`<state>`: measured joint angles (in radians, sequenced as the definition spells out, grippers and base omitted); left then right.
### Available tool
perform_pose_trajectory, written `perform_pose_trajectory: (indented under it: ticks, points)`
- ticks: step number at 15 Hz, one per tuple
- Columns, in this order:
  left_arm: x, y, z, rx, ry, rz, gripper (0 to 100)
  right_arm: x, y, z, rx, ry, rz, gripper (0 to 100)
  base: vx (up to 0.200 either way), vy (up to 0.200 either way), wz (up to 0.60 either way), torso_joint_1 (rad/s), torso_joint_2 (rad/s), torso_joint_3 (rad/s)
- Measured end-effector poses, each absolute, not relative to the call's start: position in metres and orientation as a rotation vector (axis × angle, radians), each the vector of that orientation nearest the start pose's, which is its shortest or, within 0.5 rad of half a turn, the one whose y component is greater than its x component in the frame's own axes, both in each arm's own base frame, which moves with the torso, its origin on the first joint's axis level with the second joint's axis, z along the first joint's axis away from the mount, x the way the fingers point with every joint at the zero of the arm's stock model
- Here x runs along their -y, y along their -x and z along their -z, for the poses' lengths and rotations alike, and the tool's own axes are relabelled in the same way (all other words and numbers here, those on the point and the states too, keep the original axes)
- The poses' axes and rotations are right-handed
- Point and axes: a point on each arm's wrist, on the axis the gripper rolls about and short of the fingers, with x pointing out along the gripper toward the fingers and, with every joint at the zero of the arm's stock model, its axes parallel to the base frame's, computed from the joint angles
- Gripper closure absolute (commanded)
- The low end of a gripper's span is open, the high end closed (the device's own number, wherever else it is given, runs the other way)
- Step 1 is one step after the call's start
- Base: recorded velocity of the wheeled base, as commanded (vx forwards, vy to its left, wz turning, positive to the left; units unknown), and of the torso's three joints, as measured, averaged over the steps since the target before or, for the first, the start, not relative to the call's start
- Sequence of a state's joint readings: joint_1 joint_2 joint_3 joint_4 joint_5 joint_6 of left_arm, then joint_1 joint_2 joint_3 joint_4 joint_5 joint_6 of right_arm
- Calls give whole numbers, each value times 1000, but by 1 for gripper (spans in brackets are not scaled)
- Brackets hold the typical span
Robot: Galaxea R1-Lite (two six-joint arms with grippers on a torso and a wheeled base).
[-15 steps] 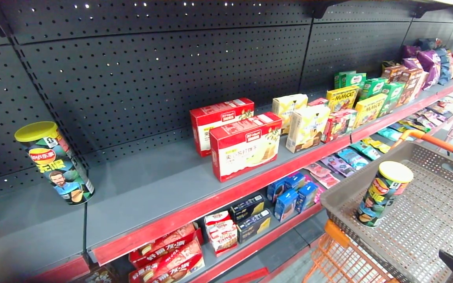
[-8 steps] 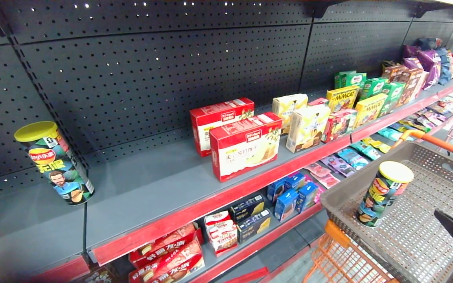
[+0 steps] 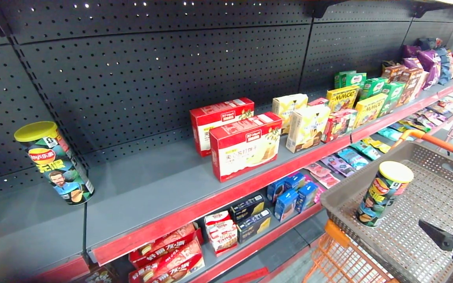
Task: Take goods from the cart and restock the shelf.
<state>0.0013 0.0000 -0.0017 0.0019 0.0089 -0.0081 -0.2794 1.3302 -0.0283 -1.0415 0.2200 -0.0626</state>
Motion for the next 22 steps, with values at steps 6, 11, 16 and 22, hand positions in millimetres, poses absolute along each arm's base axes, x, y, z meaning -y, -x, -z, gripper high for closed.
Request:
perform_pose_trajectory:
  ticks: [6, 11, 16, 22]
  points:
    - [0, 23, -76, -1, 8, -10, 0, 42, -170, -119, -210, 3, 26, 0, 0, 0, 0, 0, 0, 0]
    - [0, 23, -76, -1, 8, -10, 0, 35, -198, -101, -223, 9, -50, 0, 0, 0, 0, 0, 0, 0]
    - [0, 23, -76, -1, 9, -10, 0, 35, -222, -87, -234, 16, -71, 0, 0, 0, 0, 0, 0, 0]
    - [0, 23, -76, 0, 8, -10, 0, 41, -251, -78, -230, 19, -73, 0, 0, 0, 0, 0, 0, 0]
